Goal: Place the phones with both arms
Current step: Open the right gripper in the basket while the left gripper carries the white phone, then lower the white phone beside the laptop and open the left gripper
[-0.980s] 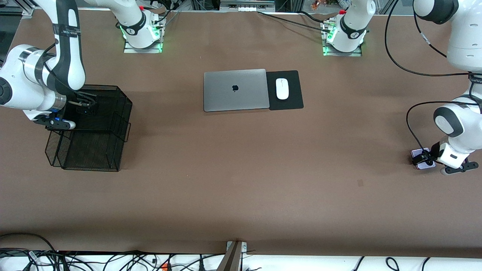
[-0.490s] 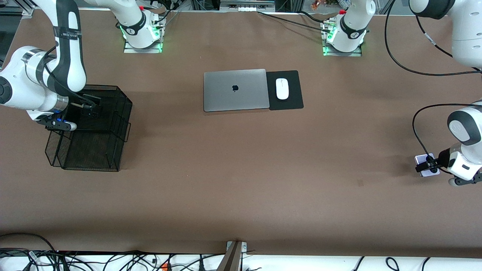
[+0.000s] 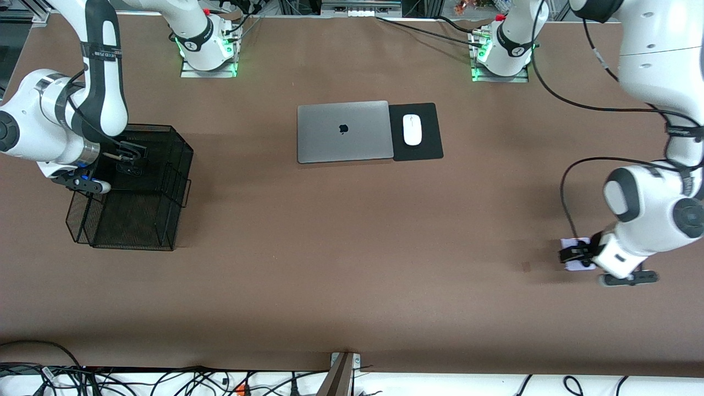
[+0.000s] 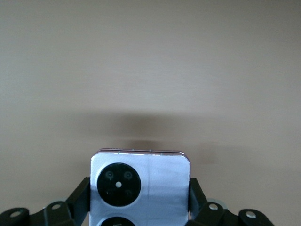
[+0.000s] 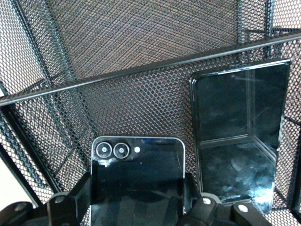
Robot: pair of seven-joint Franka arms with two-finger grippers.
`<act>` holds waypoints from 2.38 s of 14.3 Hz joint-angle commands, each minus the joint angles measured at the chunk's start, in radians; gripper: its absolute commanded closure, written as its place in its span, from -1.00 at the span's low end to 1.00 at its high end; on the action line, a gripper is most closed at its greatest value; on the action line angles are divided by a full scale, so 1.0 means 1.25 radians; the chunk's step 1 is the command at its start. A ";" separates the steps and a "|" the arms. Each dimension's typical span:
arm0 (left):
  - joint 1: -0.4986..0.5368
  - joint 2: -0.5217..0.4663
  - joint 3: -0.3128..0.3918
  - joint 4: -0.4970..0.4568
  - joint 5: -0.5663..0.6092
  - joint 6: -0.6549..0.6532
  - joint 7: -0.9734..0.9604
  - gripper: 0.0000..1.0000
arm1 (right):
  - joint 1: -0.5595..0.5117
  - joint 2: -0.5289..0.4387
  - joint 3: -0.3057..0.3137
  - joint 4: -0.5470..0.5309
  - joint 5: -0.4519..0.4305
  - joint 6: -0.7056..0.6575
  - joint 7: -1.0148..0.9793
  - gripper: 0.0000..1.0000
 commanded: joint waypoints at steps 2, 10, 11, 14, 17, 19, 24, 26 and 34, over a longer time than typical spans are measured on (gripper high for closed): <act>-0.146 0.020 0.015 0.008 0.031 -0.019 -0.151 0.21 | -0.001 -0.003 -0.006 0.029 0.012 -0.008 -0.021 -1.00; -0.366 0.032 0.015 0.011 0.030 -0.032 -0.363 0.21 | -0.001 -0.004 -0.008 0.213 0.011 -0.178 -0.010 -1.00; -0.395 0.035 0.014 0.011 0.029 -0.032 -0.395 0.21 | 0.001 -0.004 -0.008 0.241 0.012 -0.205 -0.010 -1.00; -0.483 0.065 0.014 0.077 0.029 -0.032 -0.490 0.21 | 0.003 -0.002 0.000 0.329 0.053 -0.283 0.007 -0.98; -0.552 0.128 0.014 0.162 0.025 -0.030 -0.539 0.21 | 0.004 -0.002 0.047 0.373 0.107 -0.292 0.087 -0.98; -0.592 0.168 0.014 0.210 0.026 -0.029 -0.560 0.21 | 0.004 -0.002 0.092 0.404 0.111 -0.300 0.194 -0.98; -0.637 0.274 0.014 0.358 0.024 -0.023 -0.599 0.23 | 0.001 -0.001 0.133 0.466 0.112 -0.341 0.302 -0.98; -0.654 0.311 0.015 0.404 0.025 -0.023 -0.629 0.23 | 0.001 0.000 0.133 0.467 0.112 -0.341 0.302 -0.98; -0.668 0.368 0.019 0.404 0.026 0.048 -0.656 -0.20 | 0.004 0.013 0.138 0.473 0.113 -0.330 0.308 -0.98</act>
